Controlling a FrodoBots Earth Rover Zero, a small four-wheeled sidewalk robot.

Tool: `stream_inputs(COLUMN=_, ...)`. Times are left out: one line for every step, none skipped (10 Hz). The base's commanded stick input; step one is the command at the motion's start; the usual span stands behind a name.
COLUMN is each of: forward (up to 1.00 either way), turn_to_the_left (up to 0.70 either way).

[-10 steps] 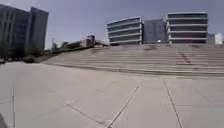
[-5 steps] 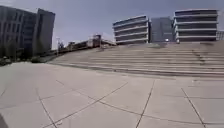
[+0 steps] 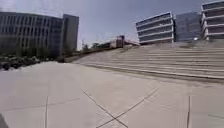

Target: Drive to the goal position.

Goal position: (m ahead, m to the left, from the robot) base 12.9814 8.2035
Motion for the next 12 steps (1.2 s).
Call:
stream_inputs(forward=1.00, turn_to_the_left=0.40)
stream_inputs(forward=1.00, turn_to_the_left=0.04)
stream_inputs(forward=1.00, turn_to_the_left=0.02)
stream_inputs(forward=1.00, turn_to_the_left=0.00)
stream_inputs(forward=1.00, turn_to_the_left=0.00)
stream_inputs(forward=1.00, turn_to_the_left=0.00)
stream_inputs(forward=1.00, turn_to_the_left=0.00)
stream_inputs(forward=1.00, turn_to_the_left=0.00)
stream_inputs(forward=1.00, turn_to_the_left=0.00)
stream_inputs(forward=1.00, turn_to_the_left=0.00)
stream_inputs(forward=1.00, turn_to_the_left=0.00)
stream_inputs(forward=1.00, turn_to_the_left=0.00)
